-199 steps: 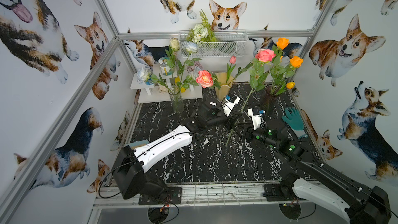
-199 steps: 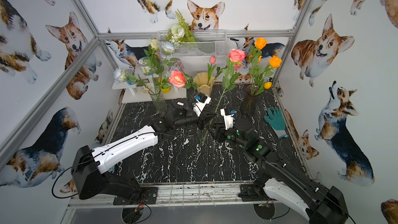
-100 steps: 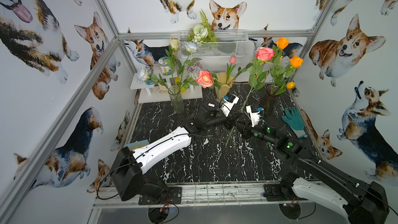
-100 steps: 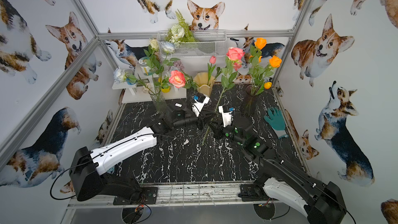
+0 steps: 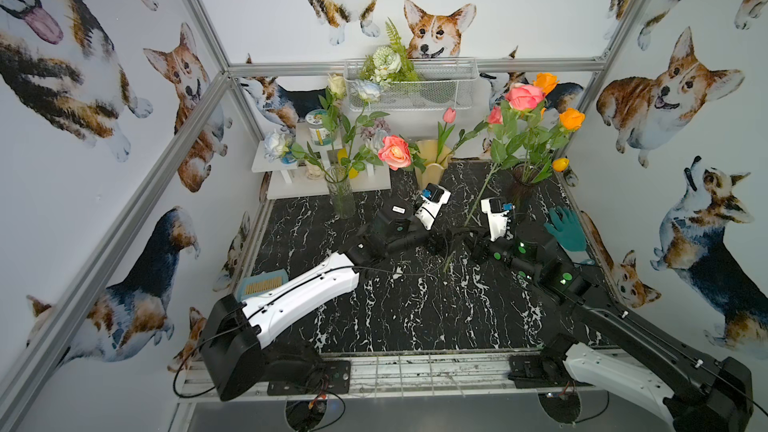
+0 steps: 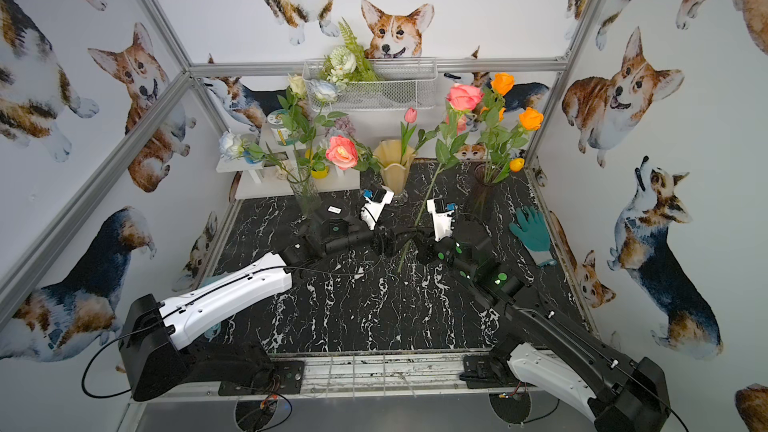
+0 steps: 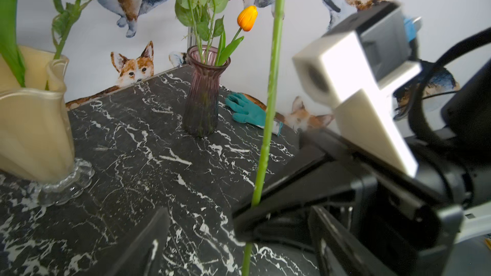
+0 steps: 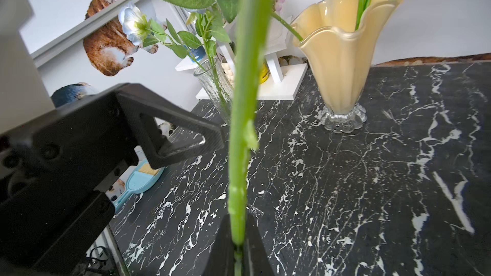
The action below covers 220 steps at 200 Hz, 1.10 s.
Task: Arrange the flowers in different vases according to their variety
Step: Pick up the flower at the center of the board, then insert the flower into the vase.
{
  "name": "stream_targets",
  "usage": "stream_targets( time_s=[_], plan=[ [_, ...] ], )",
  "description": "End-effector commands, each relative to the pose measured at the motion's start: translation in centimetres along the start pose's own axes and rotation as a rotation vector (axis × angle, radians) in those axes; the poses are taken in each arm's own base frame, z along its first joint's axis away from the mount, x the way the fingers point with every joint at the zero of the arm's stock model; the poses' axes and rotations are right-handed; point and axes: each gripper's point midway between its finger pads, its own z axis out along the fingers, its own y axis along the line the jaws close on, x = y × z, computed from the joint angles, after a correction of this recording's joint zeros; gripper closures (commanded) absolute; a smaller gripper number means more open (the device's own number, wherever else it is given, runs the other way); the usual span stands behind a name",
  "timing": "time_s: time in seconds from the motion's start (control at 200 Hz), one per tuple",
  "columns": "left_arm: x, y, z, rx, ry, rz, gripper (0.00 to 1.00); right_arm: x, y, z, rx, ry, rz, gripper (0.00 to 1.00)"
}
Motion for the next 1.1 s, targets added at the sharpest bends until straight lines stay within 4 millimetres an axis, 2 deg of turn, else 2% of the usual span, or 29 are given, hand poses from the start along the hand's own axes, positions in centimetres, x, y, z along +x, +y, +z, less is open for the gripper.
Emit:
stream_targets(
  time_s=[0.0, 0.12, 0.24, 0.3, 0.41, 0.445, 0.52, 0.535, 0.586, 0.716, 0.881, 1.021, 1.096],
  plan=[
    [0.8, 1.7, -1.0, -0.084, 0.001, -0.022, 0.1, -0.5, -1.3, 0.0, 0.084, 0.015, -0.089, 1.0],
    [2.4, 3.5, -2.6, -0.165, 0.016, -0.04, 0.09, -1.8, -2.1, 0.4, 0.133, 0.021, -0.142, 1.0],
    [4.2, 5.5, -4.4, -0.234, 0.024, -0.076, 0.08, -4.2, -3.4, 0.8, 0.174, -0.006, -0.169, 1.0],
    [5.2, 6.5, -5.1, -0.264, 0.04, -0.097, 0.08, -5.7, -4.0, 1.1, 0.193, -0.027, -0.185, 1.0],
    [7.1, 8.2, -5.9, -0.319, 0.075, -0.132, 0.08, -9.6, -4.0, 1.7, 0.212, -0.089, -0.23, 1.0],
    [7.7, 8.6, -6.1, -0.334, 0.081, -0.142, 0.08, -10.1, -4.4, 2.8, 0.222, -0.081, -0.24, 1.0],
    [8.2, 9.4, -6.5, -0.355, 0.081, -0.167, 0.08, -12.7, -4.4, 3.9, 0.233, -0.12, -0.265, 1.0],
    [9.7, 9.7, -6.5, -0.363, 0.11, -0.176, 0.08, -13.0, -4.5, 4.2, 0.236, -0.124, -0.269, 1.0],
    [10.6, 10.2, -6.7, -0.376, 0.12, -0.191, 0.07, -14.7, -4.6, 4.9, 0.243, -0.154, -0.279, 1.0],
    [11.5, 10.7, -7.1, -0.388, 0.129, -0.21, 0.05, -18.5, -4.9, 6.8, 0.252, -0.221, -0.299, 1.0],
    [11.8, 10.9, -7.5, -0.391, 0.125, -0.218, 0.02, -23.0, -5.5, 9.2, 0.267, -0.282, -0.322, 1.0],
    [12.0, 11.0, -7.9, -0.389, 0.118, -0.228, 0.01, -25.5, -6.1, 11.4, 0.276, -0.309, -0.336, 1.0],
    [12.0, 11.1, -8.0, -0.39, 0.117, -0.232, 0.01, -25.9, -6.6, 13.1, 0.276, -0.297, -0.338, 1.0]
  ],
)
